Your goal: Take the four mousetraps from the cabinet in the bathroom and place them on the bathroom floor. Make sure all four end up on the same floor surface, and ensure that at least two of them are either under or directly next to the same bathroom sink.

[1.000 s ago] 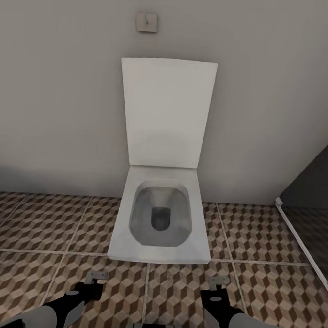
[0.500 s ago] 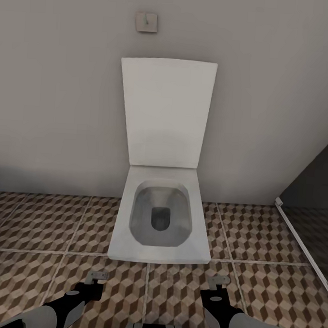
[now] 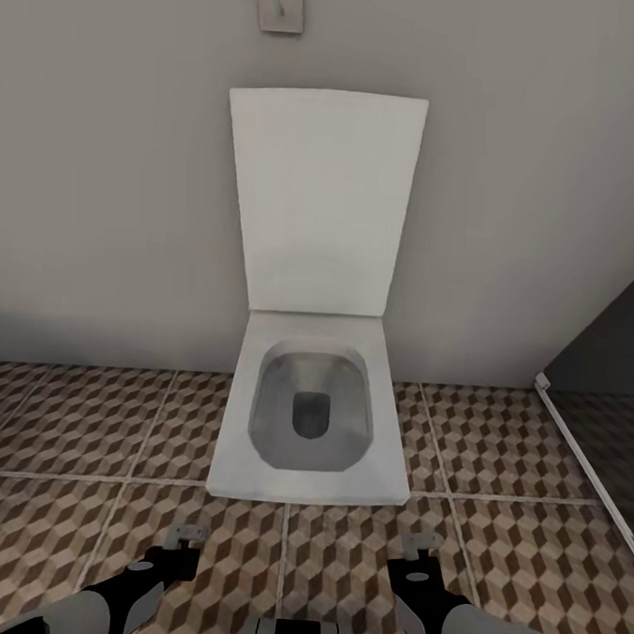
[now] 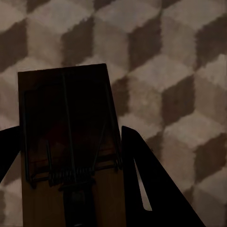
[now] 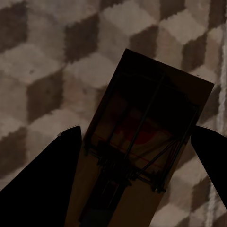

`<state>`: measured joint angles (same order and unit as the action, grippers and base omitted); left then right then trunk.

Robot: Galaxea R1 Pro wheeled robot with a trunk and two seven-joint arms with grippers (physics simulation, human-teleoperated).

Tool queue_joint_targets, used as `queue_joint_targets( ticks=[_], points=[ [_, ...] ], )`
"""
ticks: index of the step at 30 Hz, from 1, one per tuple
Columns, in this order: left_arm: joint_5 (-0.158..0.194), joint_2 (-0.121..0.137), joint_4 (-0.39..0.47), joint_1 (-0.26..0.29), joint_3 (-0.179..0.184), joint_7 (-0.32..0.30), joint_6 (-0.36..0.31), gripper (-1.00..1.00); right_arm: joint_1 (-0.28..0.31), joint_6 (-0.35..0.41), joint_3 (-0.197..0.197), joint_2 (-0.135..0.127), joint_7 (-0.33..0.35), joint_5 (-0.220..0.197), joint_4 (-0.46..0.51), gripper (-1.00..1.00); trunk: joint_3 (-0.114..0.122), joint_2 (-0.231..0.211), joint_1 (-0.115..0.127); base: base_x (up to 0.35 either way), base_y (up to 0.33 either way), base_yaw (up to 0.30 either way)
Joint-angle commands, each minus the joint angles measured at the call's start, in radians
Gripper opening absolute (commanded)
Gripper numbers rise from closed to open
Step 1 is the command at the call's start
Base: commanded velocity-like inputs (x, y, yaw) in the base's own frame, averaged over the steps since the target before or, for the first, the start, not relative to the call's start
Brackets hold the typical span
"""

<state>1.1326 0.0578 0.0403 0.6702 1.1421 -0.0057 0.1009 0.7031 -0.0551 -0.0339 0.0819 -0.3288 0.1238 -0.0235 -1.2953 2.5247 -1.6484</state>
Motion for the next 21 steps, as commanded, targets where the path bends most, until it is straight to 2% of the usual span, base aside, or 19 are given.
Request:
queue_joint_targets(
  ticks=[1,8,21],
  points=[
    [0.007,0.001,0.001,0.000,0.008,0.000,0.002,-1.00,0.001,-0.002,-0.003,0.000,-0.006,0.007,-0.002,-1.00,-0.005,0.001,0.000,0.000,0.000,0.000],
    [0.006,0.001,0.001,0.000,0.008,0.000,0.002,-1.00,0.001,-0.003,-0.003,-0.001,-0.006,0.008,0.002,-1.00,-0.032,0.002,-0.003,0.000,0.000,0.000],
    [-0.001,0.002,0.003,0.000,0.013,0.013,0.011,-1.00,0.001,-0.013,-0.001,-0.001,-0.006,0.008,0.009,-1.00,-0.032,0.002,-0.003,0.000,0.000,0.000]
  ],
)
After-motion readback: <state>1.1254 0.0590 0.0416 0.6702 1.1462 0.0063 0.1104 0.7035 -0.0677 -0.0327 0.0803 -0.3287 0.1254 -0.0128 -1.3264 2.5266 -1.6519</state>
